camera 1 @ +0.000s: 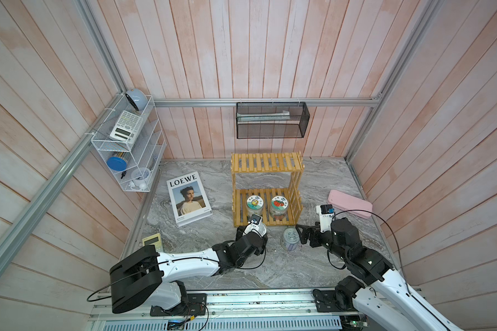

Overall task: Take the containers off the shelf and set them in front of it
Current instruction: Place the container at the center of the board.

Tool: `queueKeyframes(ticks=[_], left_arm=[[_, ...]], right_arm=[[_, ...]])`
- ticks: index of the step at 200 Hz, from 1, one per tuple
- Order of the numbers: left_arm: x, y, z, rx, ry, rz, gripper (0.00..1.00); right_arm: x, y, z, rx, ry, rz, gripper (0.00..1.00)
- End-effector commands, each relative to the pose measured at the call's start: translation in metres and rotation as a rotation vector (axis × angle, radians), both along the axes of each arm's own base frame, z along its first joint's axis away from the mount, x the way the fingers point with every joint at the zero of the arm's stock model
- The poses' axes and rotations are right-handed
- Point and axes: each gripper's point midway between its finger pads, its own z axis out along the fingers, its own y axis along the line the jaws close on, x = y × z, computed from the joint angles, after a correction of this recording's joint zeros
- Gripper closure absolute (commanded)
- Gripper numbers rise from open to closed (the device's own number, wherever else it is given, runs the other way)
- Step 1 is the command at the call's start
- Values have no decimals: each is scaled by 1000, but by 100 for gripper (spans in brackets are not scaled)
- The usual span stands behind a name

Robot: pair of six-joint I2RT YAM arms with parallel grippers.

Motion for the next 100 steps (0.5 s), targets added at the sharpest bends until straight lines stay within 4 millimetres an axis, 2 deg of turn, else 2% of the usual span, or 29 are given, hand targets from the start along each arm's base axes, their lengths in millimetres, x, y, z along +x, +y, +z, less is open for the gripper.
queueKeyframes(ticks=[1,100], left_arm=[[0,0,-8,6,-10,-7,30],[4,3,-34,56,-11,16,30]], right_arm=[[0,3,0,24,5,4,2],[0,14,-4,45,21,51,2]])
